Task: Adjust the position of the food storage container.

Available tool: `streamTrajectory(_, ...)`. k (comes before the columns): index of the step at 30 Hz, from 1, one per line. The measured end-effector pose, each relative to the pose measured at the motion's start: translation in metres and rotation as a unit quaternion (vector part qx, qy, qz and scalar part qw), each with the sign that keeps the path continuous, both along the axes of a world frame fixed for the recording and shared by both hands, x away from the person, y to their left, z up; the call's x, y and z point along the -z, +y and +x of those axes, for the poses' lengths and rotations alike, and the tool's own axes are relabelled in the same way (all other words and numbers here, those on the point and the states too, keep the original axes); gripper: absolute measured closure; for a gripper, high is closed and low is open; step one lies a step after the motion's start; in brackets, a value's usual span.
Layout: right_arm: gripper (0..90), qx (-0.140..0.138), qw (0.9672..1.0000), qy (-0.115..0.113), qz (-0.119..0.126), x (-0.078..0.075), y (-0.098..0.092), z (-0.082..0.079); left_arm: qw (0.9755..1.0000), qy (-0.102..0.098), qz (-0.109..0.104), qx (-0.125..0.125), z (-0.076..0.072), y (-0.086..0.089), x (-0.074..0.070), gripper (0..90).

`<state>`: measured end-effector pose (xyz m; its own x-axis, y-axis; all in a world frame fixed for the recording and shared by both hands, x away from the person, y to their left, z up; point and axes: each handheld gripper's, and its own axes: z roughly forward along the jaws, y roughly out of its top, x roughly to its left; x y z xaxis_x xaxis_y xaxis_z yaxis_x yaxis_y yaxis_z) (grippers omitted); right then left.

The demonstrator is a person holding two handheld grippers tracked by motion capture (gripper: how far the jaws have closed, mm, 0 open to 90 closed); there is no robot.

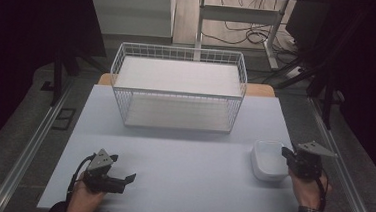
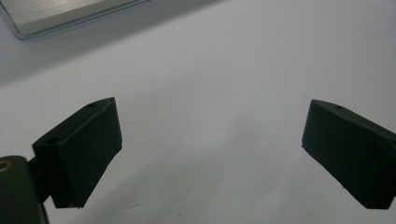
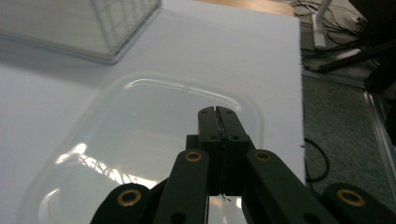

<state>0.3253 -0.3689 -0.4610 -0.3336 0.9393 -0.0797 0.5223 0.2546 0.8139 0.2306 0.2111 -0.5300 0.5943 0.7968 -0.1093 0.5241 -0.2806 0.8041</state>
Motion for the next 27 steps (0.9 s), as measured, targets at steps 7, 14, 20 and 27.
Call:
streamTrajectory(7, 89.3, 0.04, 0.9991, 0.007, -0.016, 0.002, -0.019, 0.009, 1.0, 0.002, 0.001, -0.002, 0.0, 0.0, 0.0, 5.0)
streamTrajectory(14, 89.2, 0.04, 0.9987, 0.028, -0.01, 0.011, -0.023, 0.012, 1.0, 0.002, 0.0, -0.001, 0.0, 0.0, 0.0, 5.1)
streamTrajectory(20, 89.3, 0.028, 0.9989, 0.037, 0.0, 0.013, -0.018, 0.011, 1.0, 0.002, 0.003, 0.001, 0.0, -0.001, 0.0, 5.3)
streamTrajectory(27, 89.2, 0.009, 0.9989, 0.044, 0.009, 0.014, -0.009, 0.007, 1.0, 0.003, 0.004, 0.001, 0.0, -0.001, 0.0, 5.4)
